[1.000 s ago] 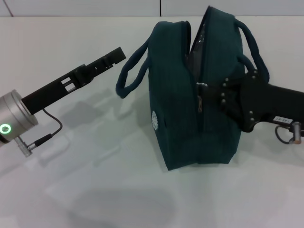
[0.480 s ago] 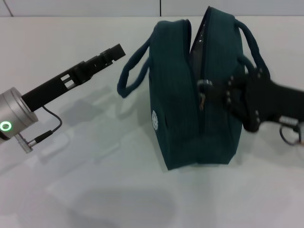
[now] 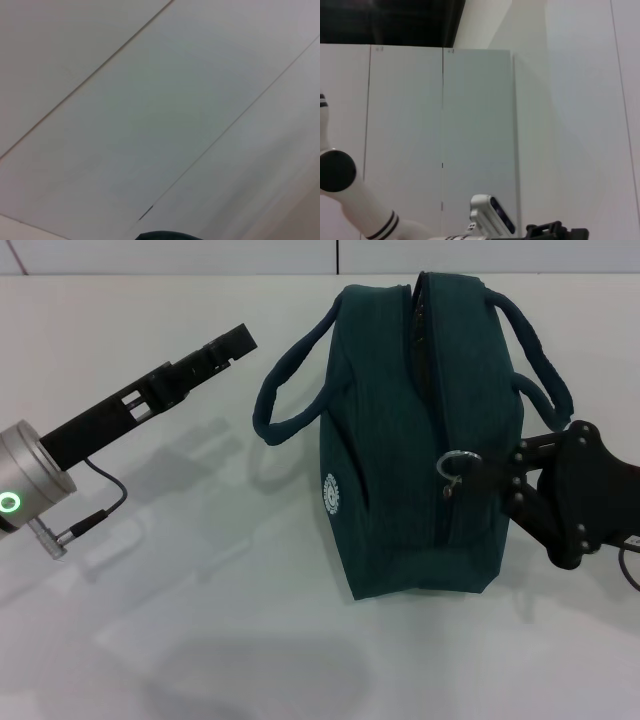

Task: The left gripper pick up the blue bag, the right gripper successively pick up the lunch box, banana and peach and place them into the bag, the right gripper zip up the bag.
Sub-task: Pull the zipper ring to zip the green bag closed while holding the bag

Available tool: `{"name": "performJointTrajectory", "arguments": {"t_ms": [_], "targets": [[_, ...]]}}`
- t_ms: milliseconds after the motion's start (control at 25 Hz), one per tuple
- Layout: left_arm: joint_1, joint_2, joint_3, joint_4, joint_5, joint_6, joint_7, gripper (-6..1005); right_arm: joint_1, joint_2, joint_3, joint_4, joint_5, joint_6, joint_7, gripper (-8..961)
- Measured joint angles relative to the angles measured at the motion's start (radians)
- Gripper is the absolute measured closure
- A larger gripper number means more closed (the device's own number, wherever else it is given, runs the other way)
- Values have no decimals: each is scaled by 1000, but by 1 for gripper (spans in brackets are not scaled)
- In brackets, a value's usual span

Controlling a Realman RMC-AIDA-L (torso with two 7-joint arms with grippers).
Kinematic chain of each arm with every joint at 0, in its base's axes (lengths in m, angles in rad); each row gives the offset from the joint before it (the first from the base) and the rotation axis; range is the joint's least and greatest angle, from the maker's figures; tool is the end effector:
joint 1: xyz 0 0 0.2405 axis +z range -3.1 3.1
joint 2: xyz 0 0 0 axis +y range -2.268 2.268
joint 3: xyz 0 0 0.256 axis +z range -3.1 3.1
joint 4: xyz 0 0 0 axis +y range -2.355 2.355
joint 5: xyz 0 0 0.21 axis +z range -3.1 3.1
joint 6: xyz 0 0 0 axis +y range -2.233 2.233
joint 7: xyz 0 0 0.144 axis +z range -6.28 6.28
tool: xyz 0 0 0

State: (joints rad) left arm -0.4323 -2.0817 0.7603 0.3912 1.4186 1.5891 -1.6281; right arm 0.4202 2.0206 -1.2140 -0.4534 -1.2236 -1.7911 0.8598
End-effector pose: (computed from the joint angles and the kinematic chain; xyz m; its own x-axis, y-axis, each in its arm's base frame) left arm -0.2645 0.3110 0.0028 0.1337 0.5274 0.8390 0.7418 -0.6147 0.2682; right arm 0.2277 0.2767 -0.0049 0.5856 0.0853 -0.8061 -0.1137 -0.9760 -0.1859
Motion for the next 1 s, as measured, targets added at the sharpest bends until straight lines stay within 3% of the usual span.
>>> {"name": "performJointTrajectory", "arguments": {"t_ms": [360,560,760,1000], "targets": [[-2,0,1,3,0,0,1,106,87,-7,7,-5,102,94,23,936],[-1,0,0,1,0,0,1,107,97,-6,6,-6,108,120,26,935],[6,-1,4,-2,9,0,3,107,121,-8,83,-3,125,151,27,933],[12,-1,11,-3,30,2,23,122,144,-1,24,2,117,194,28,932]]}}
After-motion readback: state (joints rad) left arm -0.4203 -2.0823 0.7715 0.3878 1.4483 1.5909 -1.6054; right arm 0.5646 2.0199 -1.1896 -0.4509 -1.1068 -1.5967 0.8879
